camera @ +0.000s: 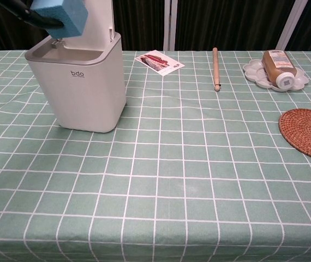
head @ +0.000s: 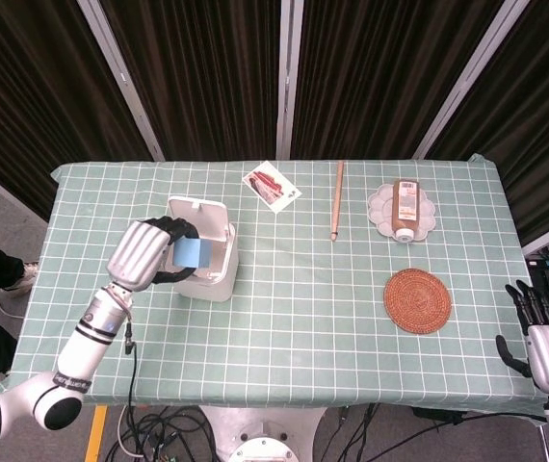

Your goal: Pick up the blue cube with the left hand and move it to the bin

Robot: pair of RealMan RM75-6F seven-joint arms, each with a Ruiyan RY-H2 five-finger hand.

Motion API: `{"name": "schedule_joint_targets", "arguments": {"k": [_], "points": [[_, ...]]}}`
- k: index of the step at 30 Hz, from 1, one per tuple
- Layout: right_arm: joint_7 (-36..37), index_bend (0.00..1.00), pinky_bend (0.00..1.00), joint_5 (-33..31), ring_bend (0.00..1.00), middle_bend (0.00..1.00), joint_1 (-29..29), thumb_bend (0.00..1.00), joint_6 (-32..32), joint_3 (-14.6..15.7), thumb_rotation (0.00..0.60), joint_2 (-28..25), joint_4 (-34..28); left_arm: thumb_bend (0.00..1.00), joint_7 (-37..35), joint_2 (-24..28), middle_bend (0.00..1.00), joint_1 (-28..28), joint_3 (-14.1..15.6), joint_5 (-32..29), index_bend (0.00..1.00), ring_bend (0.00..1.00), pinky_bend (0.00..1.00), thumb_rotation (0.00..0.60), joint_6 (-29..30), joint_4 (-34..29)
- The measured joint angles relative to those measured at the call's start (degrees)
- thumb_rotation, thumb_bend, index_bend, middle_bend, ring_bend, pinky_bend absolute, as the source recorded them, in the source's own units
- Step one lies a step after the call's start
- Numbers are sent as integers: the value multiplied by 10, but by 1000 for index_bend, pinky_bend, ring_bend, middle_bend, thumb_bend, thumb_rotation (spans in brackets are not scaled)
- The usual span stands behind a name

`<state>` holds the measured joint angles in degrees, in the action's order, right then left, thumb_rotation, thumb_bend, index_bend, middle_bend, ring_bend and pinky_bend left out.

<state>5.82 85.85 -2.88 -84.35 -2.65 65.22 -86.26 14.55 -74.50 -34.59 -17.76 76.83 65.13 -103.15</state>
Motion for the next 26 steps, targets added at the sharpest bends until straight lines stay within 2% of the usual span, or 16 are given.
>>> {"name": "schedule_joint_targets", "arguments": {"k": [3, 7, 15, 20, 23, 26], "points": [[2, 0, 0, 0, 0, 0, 0, 338, 2, 0, 600, 1, 3, 116, 6, 0, 213, -2, 4, -2, 201, 171, 367, 600, -1, 4], [-1, 0, 0, 3, 0, 0, -2, 338, 3, 1, 600, 3, 2, 34, 5, 7, 185, 6, 11, 4, 135, 155, 348, 600, 28, -6], [-7, 0, 0, 7, 0, 0, -4, 338, 2, 1, 600, 4, -4, 14, 4, 44, 191, 40, 39, 28, 159, 155, 338, 600, 67, -37], [-2, 0, 0, 5, 0, 0, -1, 338, -5, -2, 600, -3, -6, 10, 23, 67, 195, 112, 89, 45, 175, 154, 296, 600, 136, -47], [-2, 0, 0, 9, 0, 0, 0, 338, -8, -2, 600, -3, -7, 3, 34, 70, 175, 169, 127, 57, 158, 106, 229, 600, 195, -31], [-6, 0, 0, 15, 0, 0, -1, 338, -11, -1, 600, -3, -12, 0, 43, 65, 61, 221, 163, 63, 78, 16, 108, 600, 237, 10]]}}
